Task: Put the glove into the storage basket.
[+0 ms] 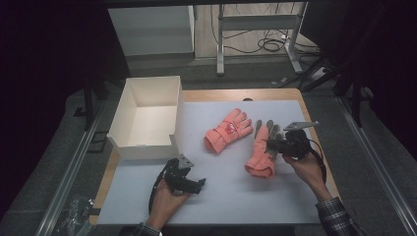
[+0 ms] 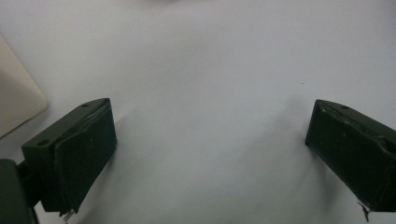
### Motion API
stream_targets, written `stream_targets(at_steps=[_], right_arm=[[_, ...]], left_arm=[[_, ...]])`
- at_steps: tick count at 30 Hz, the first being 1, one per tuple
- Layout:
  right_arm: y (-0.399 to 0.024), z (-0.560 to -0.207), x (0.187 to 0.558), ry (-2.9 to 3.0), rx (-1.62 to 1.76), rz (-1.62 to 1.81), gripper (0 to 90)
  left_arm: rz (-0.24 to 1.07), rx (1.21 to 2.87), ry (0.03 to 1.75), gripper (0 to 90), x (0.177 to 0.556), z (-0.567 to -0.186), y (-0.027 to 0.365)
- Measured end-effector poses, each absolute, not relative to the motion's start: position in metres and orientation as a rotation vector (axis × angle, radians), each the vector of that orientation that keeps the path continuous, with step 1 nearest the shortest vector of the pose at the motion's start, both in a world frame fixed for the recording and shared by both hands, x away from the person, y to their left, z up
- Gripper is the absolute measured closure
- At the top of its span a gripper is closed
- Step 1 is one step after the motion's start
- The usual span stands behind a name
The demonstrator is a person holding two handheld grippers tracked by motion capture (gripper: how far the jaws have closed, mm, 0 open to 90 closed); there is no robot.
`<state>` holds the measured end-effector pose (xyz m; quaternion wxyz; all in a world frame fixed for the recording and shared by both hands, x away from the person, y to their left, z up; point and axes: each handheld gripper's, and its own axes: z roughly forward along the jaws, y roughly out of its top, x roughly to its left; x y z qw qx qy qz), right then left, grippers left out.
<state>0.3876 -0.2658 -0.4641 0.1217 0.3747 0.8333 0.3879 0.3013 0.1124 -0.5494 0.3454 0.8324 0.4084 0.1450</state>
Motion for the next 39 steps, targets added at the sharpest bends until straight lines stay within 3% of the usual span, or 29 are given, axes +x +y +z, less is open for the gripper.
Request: stream_targets(at_steps=[16, 32, 39], right_arm=[[-0.235, -0.475, 0.352, 2.657, 0.81, 1.25, 83.2], [-0.207, -0.503, 0.351, 2.717, 0.76, 1.236, 82.1], [-0.208, -0.508, 0.351, 2.686, 0.796, 1.221, 74.8]], left_arm=[[0.377, 2.163, 1.06, 1.9, 0.301, -0.549, 0.113], [0.376, 2.165, 1.059, 1.9, 0.301, -0.549, 0.113], [0.376, 2.165, 1.058, 1.9, 0.301, -0.549, 0.113]])
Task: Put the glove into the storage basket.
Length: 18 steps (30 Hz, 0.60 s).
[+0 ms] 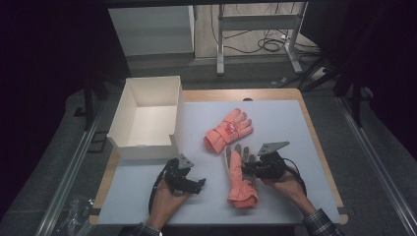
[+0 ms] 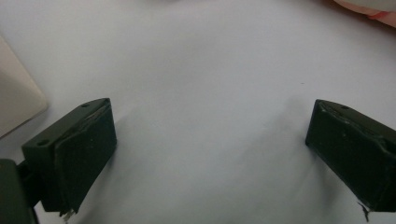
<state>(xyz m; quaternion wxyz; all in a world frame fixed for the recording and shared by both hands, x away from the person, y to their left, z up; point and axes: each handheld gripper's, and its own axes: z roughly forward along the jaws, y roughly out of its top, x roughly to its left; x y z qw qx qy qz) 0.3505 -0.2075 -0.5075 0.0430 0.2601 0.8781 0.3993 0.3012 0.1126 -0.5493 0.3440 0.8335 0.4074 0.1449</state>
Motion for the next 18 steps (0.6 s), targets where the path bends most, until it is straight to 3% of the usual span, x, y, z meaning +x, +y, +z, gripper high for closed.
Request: stream_targets(at_steps=[7, 18], right_arm=[[-0.215, -0.491, 0.356, 2.624, 0.831, 1.258, 65.3], [-0.211, -0.478, 0.37, 2.554, 0.865, 1.231, 58.7]], left_arm=[[0.376, 2.165, 1.058, 1.9, 0.301, -0.549, 0.113], [0.378, 2.167, 1.056, 1.9, 0.301, -0.549, 0.113]])
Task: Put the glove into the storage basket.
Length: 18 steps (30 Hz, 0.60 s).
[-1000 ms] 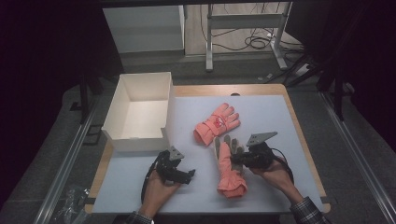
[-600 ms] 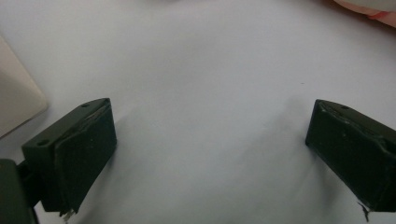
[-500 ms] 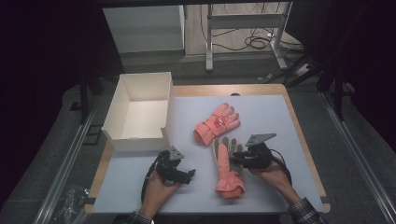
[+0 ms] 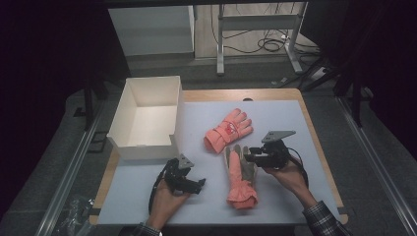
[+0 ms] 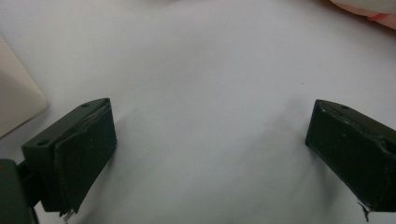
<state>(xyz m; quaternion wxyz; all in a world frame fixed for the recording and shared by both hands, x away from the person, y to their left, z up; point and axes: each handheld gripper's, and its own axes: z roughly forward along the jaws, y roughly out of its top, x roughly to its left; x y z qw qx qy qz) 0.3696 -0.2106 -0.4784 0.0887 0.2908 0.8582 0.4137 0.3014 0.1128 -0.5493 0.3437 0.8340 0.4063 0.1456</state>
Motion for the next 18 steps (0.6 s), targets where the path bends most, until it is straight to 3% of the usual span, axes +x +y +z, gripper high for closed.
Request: stream_targets(at_steps=[18], right_arm=[[-0.191, -0.468, 0.404, 2.459, 0.93, 1.23, 40.9]], left_arm=[[0.376, 2.165, 1.058, 1.9, 0.301, -0.549, 0.113]])
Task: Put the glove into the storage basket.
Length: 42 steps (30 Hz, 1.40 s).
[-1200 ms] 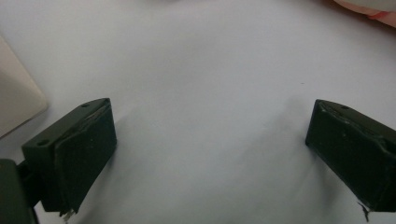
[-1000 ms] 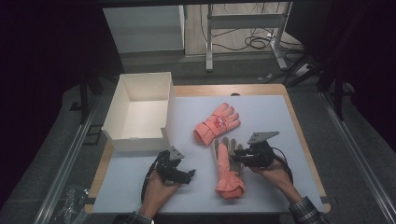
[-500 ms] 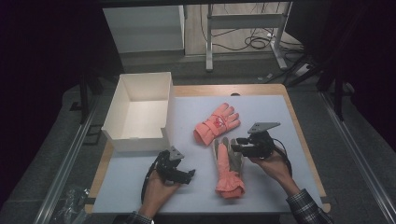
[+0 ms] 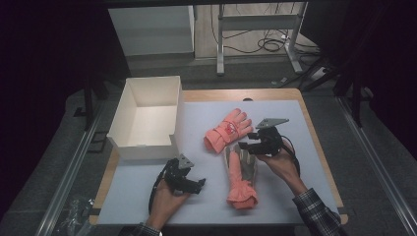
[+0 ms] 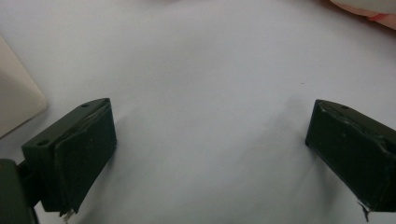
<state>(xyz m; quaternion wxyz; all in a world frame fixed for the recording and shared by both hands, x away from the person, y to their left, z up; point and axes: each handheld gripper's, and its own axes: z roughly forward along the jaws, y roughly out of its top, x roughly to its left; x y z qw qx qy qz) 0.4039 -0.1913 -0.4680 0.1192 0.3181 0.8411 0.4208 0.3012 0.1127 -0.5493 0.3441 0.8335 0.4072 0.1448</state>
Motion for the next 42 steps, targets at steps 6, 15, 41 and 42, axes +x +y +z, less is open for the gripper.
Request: stream_targets(at_steps=[6, 15, 41, 42], right_arm=[[-0.185, -0.467, 0.42, 2.437, 0.97, 1.223, 39.7], [-0.174, -0.467, 0.448, 2.395, 1.045, 1.168, 35.5], [-0.132, -0.509, 0.503, 2.468, 1.133, 0.946, 42.5], [-0.131, -0.509, 0.503, 2.47, 1.128, 0.934, 46.4]], left_arm=[[0.376, 2.165, 1.058, 1.9, 0.301, -0.549, 0.113], [0.377, 2.167, 1.057, 1.9, 0.301, -0.549, 0.113], [0.374, 2.165, 1.059, 1.8, 0.301, -0.549, 0.113], [0.374, 2.165, 1.059, 1.8, 0.301, -0.549, 0.113]])
